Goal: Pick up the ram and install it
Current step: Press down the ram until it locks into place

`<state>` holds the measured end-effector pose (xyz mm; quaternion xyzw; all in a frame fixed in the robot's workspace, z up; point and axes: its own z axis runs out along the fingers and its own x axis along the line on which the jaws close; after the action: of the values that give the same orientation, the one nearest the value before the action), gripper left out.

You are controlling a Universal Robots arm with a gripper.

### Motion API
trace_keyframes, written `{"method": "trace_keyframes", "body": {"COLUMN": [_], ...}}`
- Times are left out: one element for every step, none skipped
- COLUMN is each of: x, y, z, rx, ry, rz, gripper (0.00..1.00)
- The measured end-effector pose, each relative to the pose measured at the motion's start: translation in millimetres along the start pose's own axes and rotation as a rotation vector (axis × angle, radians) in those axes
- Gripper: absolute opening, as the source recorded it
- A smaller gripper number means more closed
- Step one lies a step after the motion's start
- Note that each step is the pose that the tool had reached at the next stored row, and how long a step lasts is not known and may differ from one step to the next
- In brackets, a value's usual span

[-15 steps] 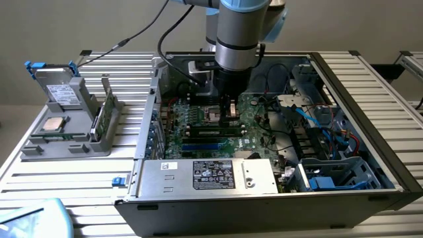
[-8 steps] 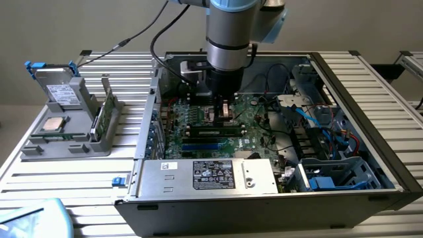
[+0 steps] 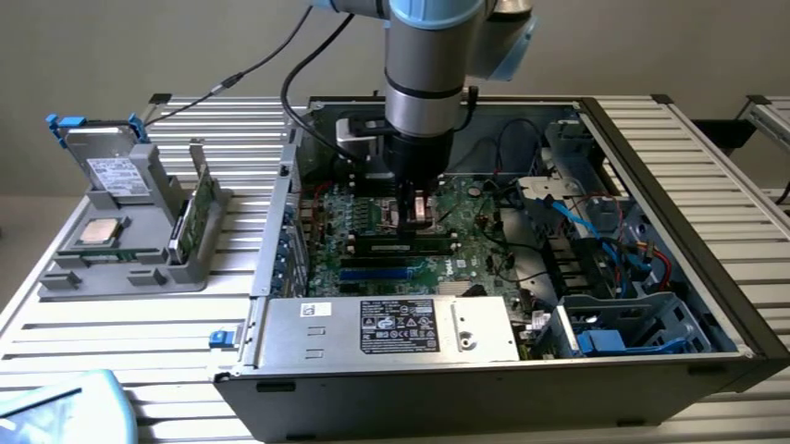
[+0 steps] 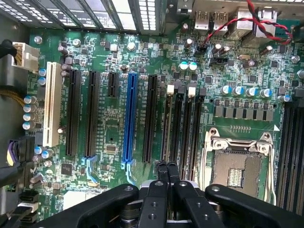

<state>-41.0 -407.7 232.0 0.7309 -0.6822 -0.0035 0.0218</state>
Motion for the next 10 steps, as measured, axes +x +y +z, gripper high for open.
{"method": "trace_keyframes", "body": {"x": [-0.1, -0.1, -0.2, -0.3, -0.4, -0.4, -0.5, -0.6, -0.6, -0.7], "y": [0.2, 0.4, 0.6, 0.7, 0.9, 1.0, 1.1, 1.2, 1.4, 1.5], "z": [0.5, 1.1, 1.9, 2.7, 3.4, 4.0, 4.3, 4.7, 5.1, 5.6], "rx": [0.0, 0.0, 0.0, 0.0001, 0.0, -0.0001, -0.0003, -0.0004, -0.0004, -0.0004], "ry": [-0.0001, 0.0, 0.0001, 0.0002, 0.0005, 0.001, 0.0016, 0.002, 0.0024, 0.0029], "rz": [0.0, 0.0, 0.0, 0.0, 0.0, 0.0, 0.0, 0.0, 0.0, 0.0], "gripper": [0.1, 0.1, 0.1, 0.1, 0.1, 0.1, 0.1, 0.1, 0.1, 0.1]}}
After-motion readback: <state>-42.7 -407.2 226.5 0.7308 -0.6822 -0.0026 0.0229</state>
